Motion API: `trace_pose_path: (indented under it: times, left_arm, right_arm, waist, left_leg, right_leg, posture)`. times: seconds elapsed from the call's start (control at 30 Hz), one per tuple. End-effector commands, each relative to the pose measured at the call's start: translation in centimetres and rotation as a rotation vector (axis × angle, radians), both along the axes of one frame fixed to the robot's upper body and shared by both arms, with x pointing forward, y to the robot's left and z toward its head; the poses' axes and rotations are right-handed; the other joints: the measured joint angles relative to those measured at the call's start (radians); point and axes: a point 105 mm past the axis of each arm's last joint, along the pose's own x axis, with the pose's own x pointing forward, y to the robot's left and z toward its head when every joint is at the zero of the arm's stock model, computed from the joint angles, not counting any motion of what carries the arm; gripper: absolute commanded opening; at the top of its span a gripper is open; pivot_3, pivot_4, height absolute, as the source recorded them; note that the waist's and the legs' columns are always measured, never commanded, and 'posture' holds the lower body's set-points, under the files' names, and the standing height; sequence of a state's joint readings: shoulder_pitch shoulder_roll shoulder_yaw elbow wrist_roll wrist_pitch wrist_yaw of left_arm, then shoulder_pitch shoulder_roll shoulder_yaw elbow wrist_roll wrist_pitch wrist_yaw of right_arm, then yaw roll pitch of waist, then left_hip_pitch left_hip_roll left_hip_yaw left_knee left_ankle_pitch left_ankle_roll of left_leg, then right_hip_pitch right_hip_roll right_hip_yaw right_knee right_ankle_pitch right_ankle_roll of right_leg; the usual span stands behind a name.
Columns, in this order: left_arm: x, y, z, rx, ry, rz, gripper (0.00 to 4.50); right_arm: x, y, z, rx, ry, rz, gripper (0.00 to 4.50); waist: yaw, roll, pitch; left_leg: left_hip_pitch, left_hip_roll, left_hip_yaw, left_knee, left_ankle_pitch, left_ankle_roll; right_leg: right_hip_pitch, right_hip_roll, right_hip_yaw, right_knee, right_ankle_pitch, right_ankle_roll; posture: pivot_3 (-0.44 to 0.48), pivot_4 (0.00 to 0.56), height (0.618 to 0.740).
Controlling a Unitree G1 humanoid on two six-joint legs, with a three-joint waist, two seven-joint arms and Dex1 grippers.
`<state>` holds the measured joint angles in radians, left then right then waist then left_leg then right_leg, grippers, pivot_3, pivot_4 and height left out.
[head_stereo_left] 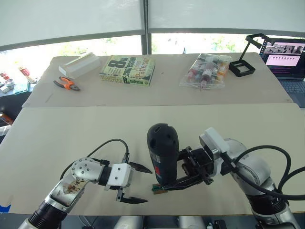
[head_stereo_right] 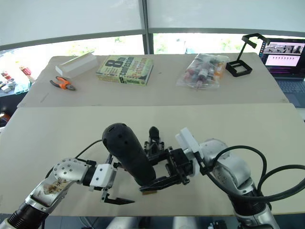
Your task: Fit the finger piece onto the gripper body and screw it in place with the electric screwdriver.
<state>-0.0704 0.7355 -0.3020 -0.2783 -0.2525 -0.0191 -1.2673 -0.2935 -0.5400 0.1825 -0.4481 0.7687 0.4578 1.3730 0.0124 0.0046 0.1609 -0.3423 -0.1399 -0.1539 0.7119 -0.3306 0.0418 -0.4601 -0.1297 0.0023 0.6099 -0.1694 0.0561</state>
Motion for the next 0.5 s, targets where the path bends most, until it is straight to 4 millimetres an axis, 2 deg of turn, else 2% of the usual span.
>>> trace_pose_path:
  times: [0.03, 0.5]
  left_arm:
    - [-0.19, -0.47, 0.55, -0.012, -0.034, -0.026, 4.50]
    - [-0.11, -0.63, 0.66, -0.009, -0.043, -0.029, 4.50]
  right_arm:
    - [-0.90, 0.00, 1.12, 0.053, -0.057, 0.036, 1.88]
    - [-0.66, 0.25, 0.18, 0.064, -0.066, 0.024, 1.88]
  waist:
    - [0.000, 0.000, 0.000]
    - [0.000, 0.000, 0.000]
  left_leg:
    - [0.000, 0.000, 0.000, 0.000, 0.000, 0.000]
    - [0.000, 0.000, 0.001, 0.000, 0.000, 0.000]
  right_leg:
    - [0.000, 0.000, 0.000, 0.000, 0.000, 0.000]
    - [0.000, 0.000, 0.000, 0.000, 0.000, 0.000]
  posture:
    - [0.000, 0.150, 0.740]
    - [0.000, 0.150, 0.740]
